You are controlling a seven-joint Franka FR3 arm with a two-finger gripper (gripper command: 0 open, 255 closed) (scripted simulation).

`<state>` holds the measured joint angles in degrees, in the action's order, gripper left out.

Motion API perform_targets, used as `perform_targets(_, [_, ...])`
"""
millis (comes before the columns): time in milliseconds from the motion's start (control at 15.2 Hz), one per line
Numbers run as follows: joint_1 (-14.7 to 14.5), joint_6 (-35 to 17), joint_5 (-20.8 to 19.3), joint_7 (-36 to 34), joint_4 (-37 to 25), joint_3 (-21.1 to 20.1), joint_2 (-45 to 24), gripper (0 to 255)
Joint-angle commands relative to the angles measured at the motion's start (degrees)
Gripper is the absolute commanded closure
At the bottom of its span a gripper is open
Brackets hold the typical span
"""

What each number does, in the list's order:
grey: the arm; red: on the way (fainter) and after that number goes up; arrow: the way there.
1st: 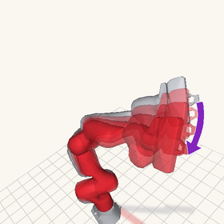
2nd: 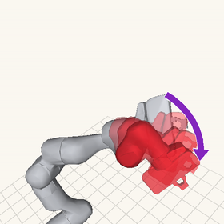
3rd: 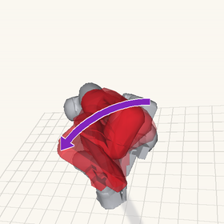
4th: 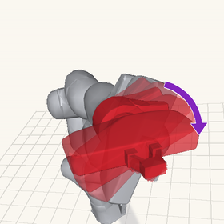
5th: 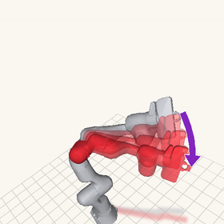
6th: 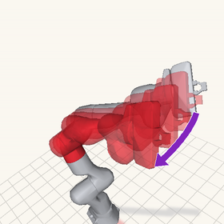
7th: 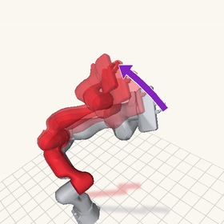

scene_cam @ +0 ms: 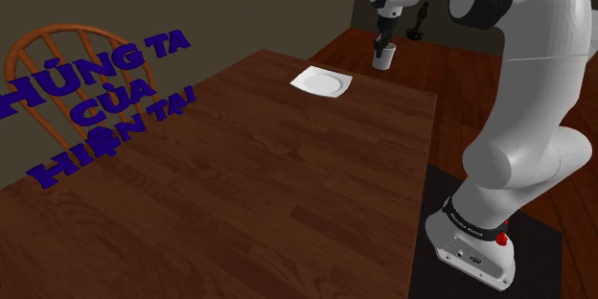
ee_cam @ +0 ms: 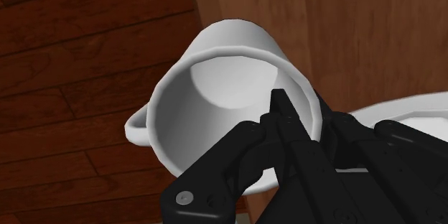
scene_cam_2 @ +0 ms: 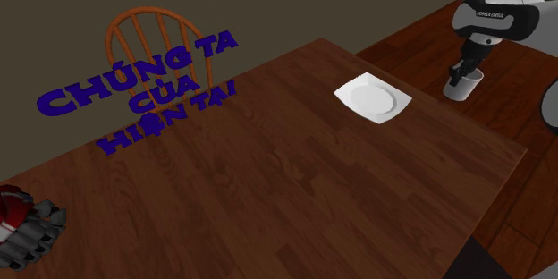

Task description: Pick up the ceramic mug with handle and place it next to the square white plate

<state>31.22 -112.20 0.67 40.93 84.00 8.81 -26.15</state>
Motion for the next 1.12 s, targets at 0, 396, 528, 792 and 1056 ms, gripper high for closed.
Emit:
perform_targets(0, [0.0,-1.3,0.0,-0.1,0.9,0.0,-0.4,255])
perform_targets(396, [0.0,-5.3,0.2,-0.1,3.7,-0.1,-1.6,255])
perform_targets(528, [0.0,-6.6,0.3,-0.1,4.5,-0.2,-2.1,255])
perform_targets(792, [0.0,-7.8,0.3,-0.2,5.2,-0.2,-2.6,255])
perform_targets(1056, [0.0,-7.8,0.3,-0.2,5.2,-0.2,-2.6,255])
